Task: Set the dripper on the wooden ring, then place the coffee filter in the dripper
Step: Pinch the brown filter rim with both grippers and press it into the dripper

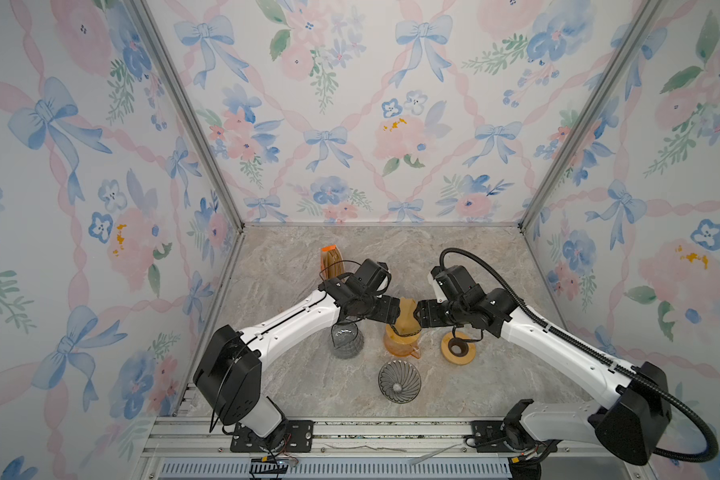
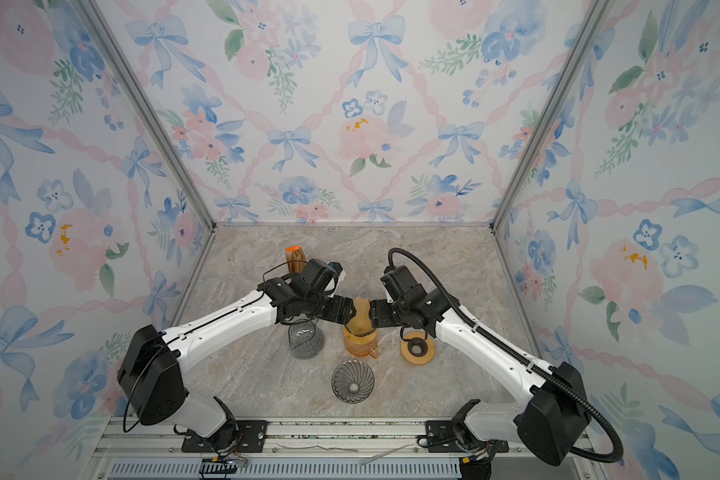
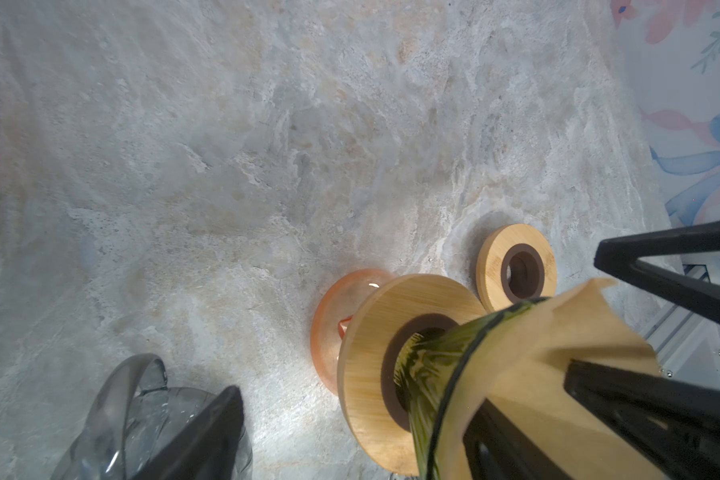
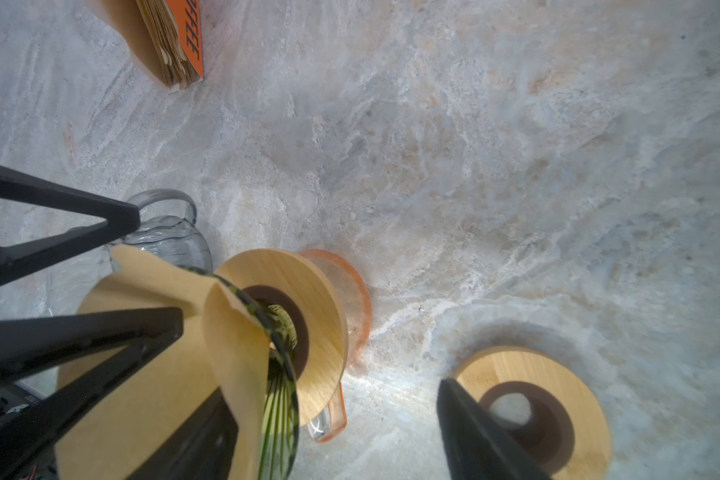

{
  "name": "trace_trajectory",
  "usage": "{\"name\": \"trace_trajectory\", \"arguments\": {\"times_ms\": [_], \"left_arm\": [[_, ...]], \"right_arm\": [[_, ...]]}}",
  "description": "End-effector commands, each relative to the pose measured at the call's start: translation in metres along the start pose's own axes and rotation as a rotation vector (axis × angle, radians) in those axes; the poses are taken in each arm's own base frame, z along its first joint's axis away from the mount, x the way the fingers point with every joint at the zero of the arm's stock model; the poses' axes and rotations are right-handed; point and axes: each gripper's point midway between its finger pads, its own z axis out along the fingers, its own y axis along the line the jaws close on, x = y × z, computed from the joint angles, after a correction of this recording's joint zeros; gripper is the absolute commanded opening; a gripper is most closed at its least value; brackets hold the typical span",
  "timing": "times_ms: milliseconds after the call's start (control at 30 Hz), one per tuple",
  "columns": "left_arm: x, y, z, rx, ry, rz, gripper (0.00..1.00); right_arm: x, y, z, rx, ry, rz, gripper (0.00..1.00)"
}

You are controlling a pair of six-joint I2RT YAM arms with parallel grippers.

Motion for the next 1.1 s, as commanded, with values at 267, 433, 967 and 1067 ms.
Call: {"name": "trace_trajectory", "arguments": {"times_ms": [267,433,967,1067], "left_arm": [[-0.011,0.002,-0.01,0.013,-0.031,0.017,0.85],[-0.011,0.005,-0.006,0.001,-0.025,0.014,0.85],[-0.006,0.01,0.002,-0.002,0.002,-0.013,0.86],[-0.005,0.01,0.003,0.002,0.005,-0.015,0.86]], "right_arm": [[-0.004,-0.003,0.004,0.01,0.006,0.003,0.77],[0.002,-0.007,0.01,0.028,0.027,-0.004,0.76],[0.007,-0.014,0.014,0.063,0.044,-0.011,0.76],[0.008,-0.016,0.017,0.072,0.052,-0.014,0.76]]}}
